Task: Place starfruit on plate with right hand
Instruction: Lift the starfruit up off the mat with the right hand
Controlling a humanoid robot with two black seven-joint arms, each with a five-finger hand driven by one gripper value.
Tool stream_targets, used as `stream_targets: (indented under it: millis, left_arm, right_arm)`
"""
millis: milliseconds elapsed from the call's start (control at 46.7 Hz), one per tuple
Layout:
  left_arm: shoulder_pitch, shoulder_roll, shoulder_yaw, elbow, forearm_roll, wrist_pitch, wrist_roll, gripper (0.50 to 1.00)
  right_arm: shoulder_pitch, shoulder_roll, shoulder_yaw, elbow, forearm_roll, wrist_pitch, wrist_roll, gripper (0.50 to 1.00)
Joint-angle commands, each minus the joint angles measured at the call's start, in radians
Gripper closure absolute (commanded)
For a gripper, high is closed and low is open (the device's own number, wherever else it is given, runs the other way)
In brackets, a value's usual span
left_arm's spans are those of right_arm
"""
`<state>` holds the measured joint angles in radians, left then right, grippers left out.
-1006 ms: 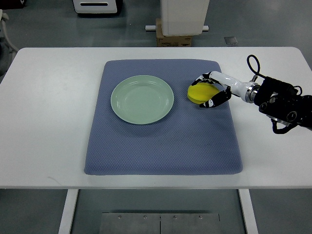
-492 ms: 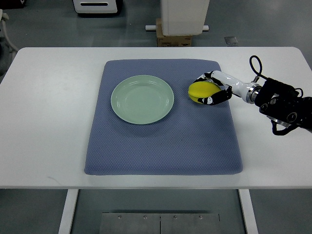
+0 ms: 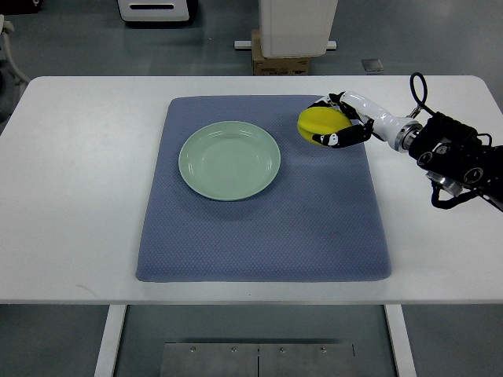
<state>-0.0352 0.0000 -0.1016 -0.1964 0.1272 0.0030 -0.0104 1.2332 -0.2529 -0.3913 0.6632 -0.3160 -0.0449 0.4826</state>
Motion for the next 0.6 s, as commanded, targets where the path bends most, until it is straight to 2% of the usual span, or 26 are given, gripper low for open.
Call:
stream_targets:
  millis: [0,64,128,235,578]
  left_arm:
    - [0.000,0.000,0.000,0.000,0.000,0.000,0.000,0.500]
    - [0.000,0.000,-0.001,0.000,0.000,0.000,0.000,0.500]
    - [0.000,0.000,-0.001,0.000,-0.001,0.000,0.000,0.500]
    - [0.000,0.000,-0.001,0.000,0.000,0.000,0.000,0.500]
    - [0.000,0.000,-0.001,0.000,0.000,0.000,0.000,0.500]
  right_arm:
    - [0.002,0.000,0.000,0.006,0.000,0.007,0.002,1.000]
    - [0.005,-0.003,0.002,0.012,0.000,0.014,0.010,1.000]
    - [0.017,-0.011,0.000,0.015,0.000,0.037,0.043,1.000]
    - [0.055,-0.037,0.000,0.016,-0.003,0.111,0.091,1.000]
    - [0.163,-0.029,0.000,0.018,-0.002,0.232,0.097,1.000]
